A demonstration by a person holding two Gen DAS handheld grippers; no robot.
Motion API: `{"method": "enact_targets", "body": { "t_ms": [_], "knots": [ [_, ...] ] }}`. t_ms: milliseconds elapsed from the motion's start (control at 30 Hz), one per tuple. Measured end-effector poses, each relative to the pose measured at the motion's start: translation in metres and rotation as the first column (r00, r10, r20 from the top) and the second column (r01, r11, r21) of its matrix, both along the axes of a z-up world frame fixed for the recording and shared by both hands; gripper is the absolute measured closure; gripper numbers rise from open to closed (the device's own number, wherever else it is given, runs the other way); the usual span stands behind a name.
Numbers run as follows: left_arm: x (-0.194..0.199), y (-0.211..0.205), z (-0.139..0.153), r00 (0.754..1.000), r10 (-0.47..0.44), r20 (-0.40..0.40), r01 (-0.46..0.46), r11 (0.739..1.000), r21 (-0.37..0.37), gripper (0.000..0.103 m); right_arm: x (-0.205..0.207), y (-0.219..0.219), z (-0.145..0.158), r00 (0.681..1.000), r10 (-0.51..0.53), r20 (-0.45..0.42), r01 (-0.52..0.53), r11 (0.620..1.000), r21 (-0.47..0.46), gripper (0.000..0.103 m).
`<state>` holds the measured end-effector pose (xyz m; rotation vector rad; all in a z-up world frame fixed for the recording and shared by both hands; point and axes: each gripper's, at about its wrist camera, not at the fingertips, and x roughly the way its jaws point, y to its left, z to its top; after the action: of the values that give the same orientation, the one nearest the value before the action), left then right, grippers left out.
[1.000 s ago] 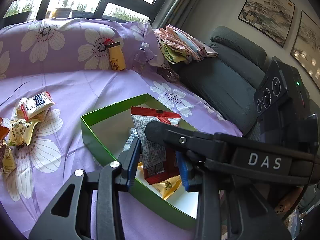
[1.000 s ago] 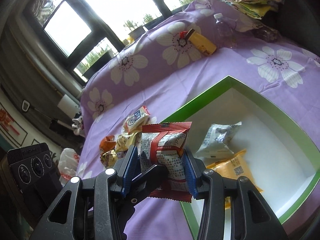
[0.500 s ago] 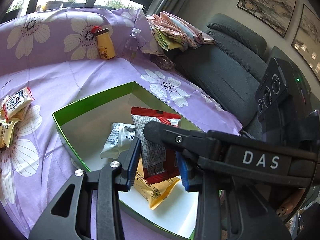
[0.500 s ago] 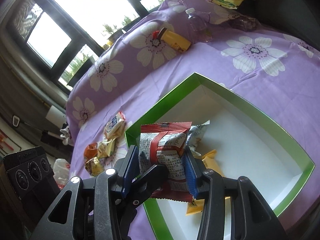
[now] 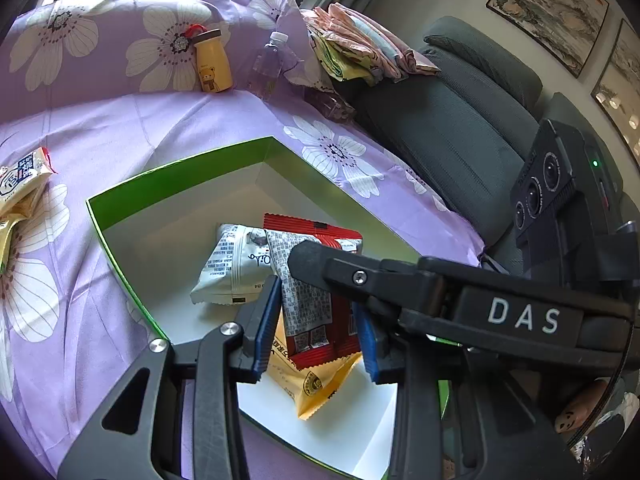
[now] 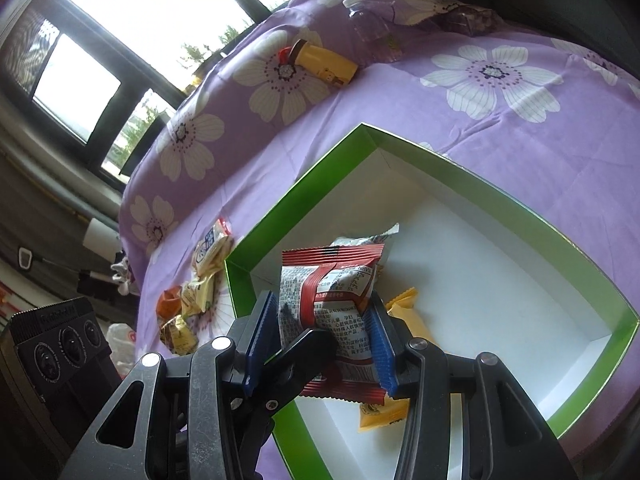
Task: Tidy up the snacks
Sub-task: 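Lower the packet into the box and open the right gripper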
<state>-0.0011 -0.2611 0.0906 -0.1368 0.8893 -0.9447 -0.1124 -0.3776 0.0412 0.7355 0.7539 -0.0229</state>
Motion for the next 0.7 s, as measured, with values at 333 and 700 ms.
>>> {"method": "enact_targets", "body": {
  "t_ms": [333,700],
  "knots": [
    [0.005,-0.003,-0.007,0.999,0.003,-0.041,-0.003,1.0,0.012,0.068,0.004,-0.003,-0.007,1.0,0.002,-0.027,-0.001,1.0,0.019,0.055],
    [0.003,0.003,-0.013,0.998,0.02,-0.061,-0.019,1.0,0.016,0.065,0.005,-0.008,-0.012,0.998,-0.033,-0.053,0.035,0.999,0.026,0.055]
  ]
}}
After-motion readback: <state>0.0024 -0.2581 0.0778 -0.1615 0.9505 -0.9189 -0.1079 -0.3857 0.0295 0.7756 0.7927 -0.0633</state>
